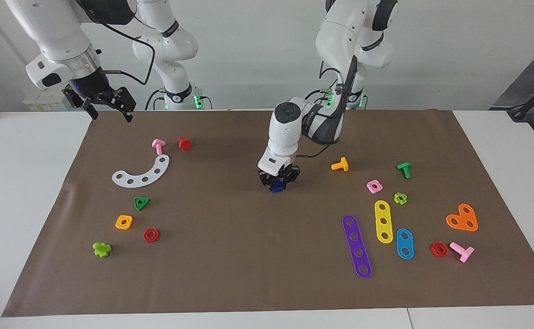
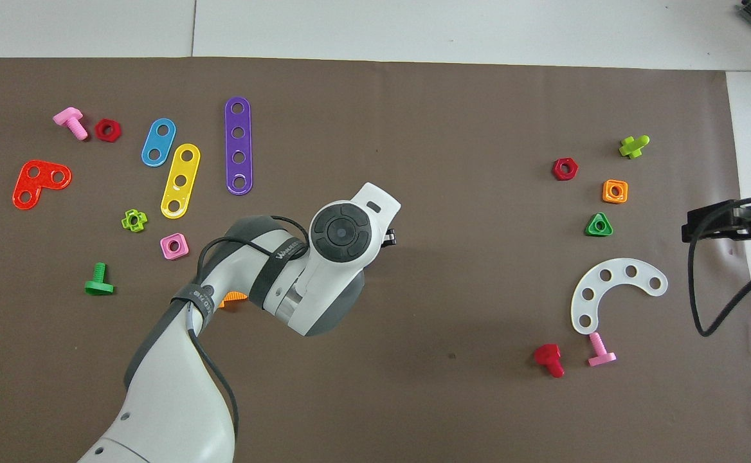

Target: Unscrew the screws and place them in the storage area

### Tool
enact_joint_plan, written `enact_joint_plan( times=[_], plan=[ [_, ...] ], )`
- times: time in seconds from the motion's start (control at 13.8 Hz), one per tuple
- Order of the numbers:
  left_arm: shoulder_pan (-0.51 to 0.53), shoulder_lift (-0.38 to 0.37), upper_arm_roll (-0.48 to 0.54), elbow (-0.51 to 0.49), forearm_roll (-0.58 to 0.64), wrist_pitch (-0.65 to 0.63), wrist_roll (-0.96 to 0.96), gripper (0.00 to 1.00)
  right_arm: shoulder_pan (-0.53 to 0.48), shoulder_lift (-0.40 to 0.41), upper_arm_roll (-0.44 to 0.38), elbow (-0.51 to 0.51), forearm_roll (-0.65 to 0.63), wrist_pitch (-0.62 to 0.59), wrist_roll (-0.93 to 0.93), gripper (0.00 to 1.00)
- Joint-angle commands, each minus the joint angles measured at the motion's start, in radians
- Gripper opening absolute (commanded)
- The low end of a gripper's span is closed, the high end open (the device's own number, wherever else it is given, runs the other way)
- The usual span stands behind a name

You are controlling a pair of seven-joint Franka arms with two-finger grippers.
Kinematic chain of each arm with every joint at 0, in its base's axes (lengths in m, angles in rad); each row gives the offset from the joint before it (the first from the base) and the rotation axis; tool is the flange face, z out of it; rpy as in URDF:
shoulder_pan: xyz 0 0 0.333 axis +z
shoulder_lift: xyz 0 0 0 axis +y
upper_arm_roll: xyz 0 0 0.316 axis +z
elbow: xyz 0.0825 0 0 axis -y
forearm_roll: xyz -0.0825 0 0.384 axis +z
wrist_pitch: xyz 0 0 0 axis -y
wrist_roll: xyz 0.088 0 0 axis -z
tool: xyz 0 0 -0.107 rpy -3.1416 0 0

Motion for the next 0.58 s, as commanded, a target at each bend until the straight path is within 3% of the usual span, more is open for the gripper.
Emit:
enact_joint_plan(
  times=[0.0, 0.51],
  plan=[
    [-0.017, -0.021, 0.018, 0.021, 0.023, -0.07, -0.023, 0.19, 0.001, -0.023, -0.002, -0.026, 0.015, 0.011, 0.01, 1.0],
    [-0.003, -0.123, 0.019, 0.019, 0.025, -0.133, -0.021, 0.2, 0.001, -0.023, -0.002, -0.026, 0.015, 0.011, 0.01, 1.0]
  ],
)
